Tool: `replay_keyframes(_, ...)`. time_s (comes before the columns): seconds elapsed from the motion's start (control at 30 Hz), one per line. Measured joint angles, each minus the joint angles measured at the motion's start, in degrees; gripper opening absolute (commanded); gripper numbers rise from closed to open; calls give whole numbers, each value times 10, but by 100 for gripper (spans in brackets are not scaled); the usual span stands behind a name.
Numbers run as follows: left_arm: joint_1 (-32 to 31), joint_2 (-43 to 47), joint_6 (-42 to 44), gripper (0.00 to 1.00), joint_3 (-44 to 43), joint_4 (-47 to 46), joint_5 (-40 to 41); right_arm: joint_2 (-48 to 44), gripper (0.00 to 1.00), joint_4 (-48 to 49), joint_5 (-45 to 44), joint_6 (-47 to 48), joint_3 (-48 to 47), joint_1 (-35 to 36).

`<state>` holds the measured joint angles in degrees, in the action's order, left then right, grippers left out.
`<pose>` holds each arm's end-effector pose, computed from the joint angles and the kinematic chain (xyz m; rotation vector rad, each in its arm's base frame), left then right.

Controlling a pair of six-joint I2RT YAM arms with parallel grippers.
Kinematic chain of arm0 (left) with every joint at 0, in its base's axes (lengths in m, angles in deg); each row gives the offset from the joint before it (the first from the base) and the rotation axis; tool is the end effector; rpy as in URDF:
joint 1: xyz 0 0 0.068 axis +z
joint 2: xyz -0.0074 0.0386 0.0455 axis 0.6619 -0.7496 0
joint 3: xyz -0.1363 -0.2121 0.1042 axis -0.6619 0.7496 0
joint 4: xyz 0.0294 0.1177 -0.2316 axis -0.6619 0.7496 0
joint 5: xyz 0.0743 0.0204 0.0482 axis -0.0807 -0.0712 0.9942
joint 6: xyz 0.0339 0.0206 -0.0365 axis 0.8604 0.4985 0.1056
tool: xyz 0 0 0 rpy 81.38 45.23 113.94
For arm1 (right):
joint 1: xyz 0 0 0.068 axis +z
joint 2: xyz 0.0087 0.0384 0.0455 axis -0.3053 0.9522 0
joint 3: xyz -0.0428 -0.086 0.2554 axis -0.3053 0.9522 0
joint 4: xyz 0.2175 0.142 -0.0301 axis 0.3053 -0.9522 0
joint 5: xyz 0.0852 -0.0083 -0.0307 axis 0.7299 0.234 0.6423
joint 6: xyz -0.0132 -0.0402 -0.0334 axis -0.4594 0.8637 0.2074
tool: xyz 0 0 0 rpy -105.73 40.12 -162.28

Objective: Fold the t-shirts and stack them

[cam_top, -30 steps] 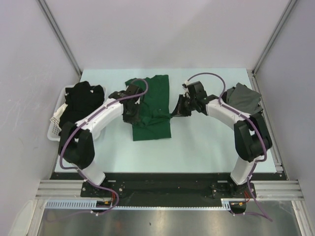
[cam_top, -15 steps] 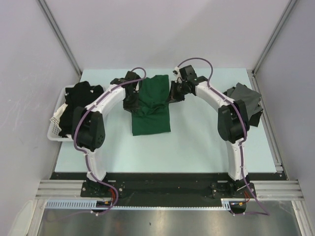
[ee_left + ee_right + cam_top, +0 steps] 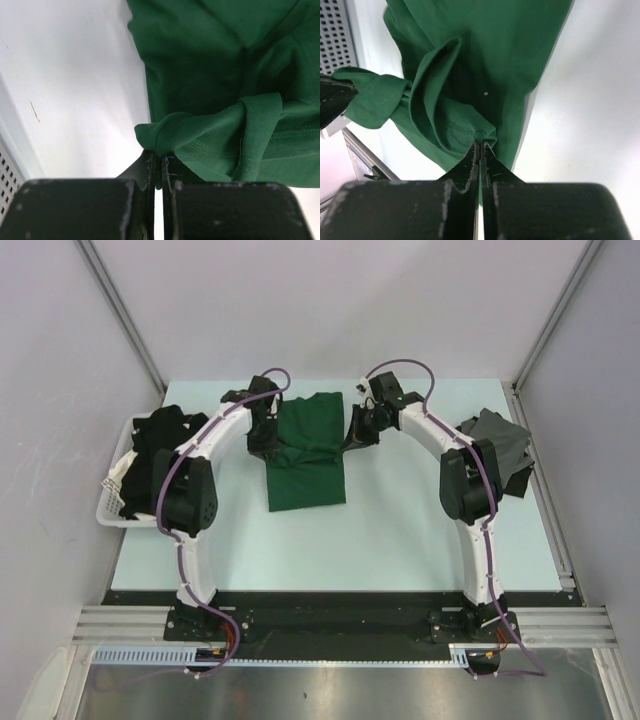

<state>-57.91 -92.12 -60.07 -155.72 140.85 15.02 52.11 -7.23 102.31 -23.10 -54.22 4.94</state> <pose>0.4039 -0.1170 0.2350 -0.0244 2.8062 -0.0467 0.4474 0.2054 0.2159 -0.1925 2.6209 0.9225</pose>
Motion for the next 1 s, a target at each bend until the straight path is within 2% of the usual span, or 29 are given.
replay_keyframes(0.5,6,-77,9,2,-73,4,-13,54,1,-1,8,0,-65,-16)
replay_keyframes(0.53,7,-82,9,23,-78,4,-14,61,12,-2,9,0,-71,-17)
replay_keyframes(0.57,7,-87,10,26,-82,4,-14,67,19,-1,9,0,-77,-17)
replay_keyframes(0.63,9,-97,14,31,-88,3,-13,76,27,-1,9,0,-82,-19)
replay_keyframes(0.83,17,-117,14,36,-89,-11,-9,90,66,-3,1,7,-87,-24)
replay_keyframes(0.87,19,-119,14,36,-89,-15,-9,90,98,-5,-2,8,-87,-25)
replay_keyframes(1.0,23,-120,13,37,-90,-28,-8,90,100,-6,-12,13,-94,-27)
